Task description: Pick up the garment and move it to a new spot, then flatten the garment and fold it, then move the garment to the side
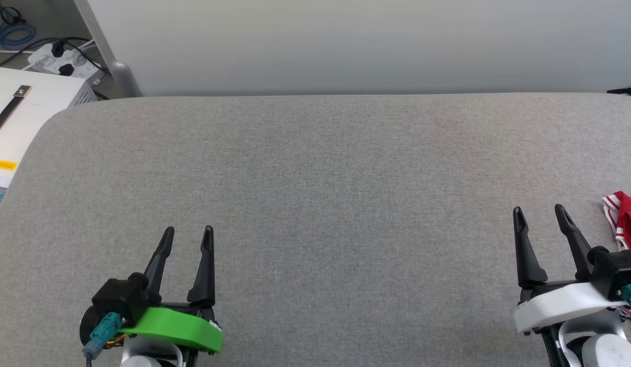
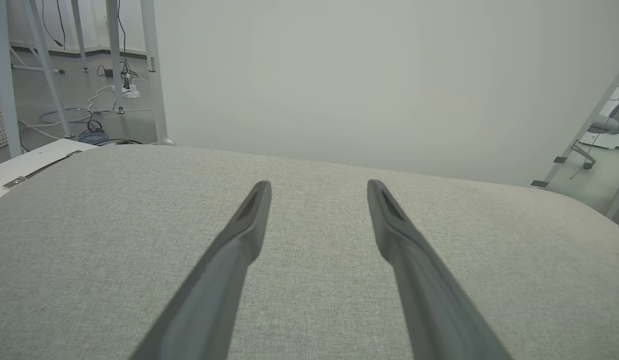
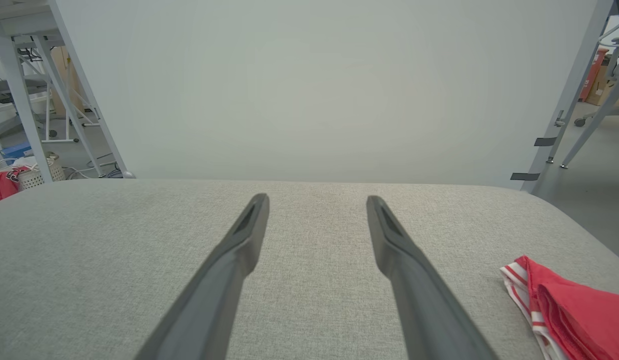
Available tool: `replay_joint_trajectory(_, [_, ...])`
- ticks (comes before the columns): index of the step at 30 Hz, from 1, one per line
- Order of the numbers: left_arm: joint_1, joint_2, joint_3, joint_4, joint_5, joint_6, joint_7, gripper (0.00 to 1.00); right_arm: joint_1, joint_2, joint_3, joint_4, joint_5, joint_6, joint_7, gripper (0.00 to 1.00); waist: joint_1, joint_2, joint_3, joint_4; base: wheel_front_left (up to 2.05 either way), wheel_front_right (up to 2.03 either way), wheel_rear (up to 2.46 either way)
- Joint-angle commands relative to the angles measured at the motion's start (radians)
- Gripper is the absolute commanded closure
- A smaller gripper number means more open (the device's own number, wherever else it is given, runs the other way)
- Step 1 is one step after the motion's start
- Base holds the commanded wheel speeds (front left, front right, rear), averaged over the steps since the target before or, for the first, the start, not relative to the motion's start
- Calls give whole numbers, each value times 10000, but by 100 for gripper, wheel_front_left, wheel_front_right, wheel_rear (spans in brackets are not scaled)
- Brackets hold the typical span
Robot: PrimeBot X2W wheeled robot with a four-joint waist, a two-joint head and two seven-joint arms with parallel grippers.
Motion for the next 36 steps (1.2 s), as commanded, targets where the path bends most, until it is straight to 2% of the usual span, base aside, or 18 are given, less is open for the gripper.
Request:
replay_joint_trajectory(1, [119,-98,48,8,83,-55,-58,0,46,20,37,24,-88,-9,-68,0,1,0,7,-9,0,0,0])
replay_joint_trajectory(21, [96,-132,104,54,230,-101,-59,0,76,118,36,-151,-209,-9,-18,0,1,0,33,-49,0,0,0])
replay_joint_trajectory(22, [6,-136,56,46,206,-44,7,100,6,90,27,-117,-192,0,-24,100,1,0,30,-48,0,0,0])
replay_joint_trajectory(36, [10,-197,94,-56,521,96,302,100,32,109,74,-111,-321,-1,167,100,1,0,-48,-59,0,0,0])
